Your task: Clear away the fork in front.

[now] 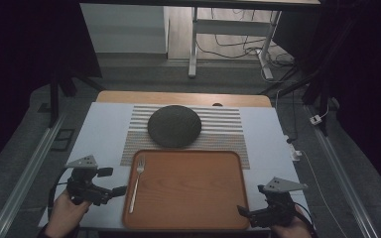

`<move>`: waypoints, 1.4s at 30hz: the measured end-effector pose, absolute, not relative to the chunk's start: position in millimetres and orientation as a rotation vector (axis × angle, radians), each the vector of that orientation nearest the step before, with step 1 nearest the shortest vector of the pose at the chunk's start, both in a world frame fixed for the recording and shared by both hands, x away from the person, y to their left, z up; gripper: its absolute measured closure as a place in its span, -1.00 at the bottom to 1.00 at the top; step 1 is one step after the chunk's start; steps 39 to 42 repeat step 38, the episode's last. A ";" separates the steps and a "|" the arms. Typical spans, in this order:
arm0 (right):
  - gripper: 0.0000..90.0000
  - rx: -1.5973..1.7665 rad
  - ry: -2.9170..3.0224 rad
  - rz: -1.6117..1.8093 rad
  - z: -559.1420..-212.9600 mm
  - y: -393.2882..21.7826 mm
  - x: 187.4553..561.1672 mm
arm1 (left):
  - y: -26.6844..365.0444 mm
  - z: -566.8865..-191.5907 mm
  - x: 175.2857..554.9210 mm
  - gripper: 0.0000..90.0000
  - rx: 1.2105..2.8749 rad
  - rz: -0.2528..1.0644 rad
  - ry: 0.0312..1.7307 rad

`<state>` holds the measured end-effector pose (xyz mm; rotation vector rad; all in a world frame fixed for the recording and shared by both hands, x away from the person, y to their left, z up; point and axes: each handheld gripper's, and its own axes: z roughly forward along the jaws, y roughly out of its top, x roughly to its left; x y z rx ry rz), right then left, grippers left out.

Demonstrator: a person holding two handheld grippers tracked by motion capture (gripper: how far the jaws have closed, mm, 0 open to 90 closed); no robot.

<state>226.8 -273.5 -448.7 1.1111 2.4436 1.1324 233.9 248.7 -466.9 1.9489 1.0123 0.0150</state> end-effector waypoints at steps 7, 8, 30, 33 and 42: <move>-1.00 1.112 2.443 1.132 -448.7 -273.5 226.8 | 264.7 -471.3 221.5 -0.98 1.925 0.023 1.049; -1.00 1.112 2.443 1.132 -448.7 -273.5 226.9 | 267.3 -471.8 219.8 -0.98 1.922 0.024 1.054; -1.00 1.115 2.444 1.129 -448.5 -272.7 226.8 | 287.5 -476.7 194.1 -1.00 1.999 0.079 1.162; -1.00 1.112 2.445 1.129 -448.5 -272.8 226.8 | 286.4 -477.3 194.4 -1.00 2.016 0.073 1.174; -1.00 1.112 2.448 1.121 -449.2 -273.0 227.0 | 286.0 -476.9 196.1 -1.00 2.011 0.059 1.178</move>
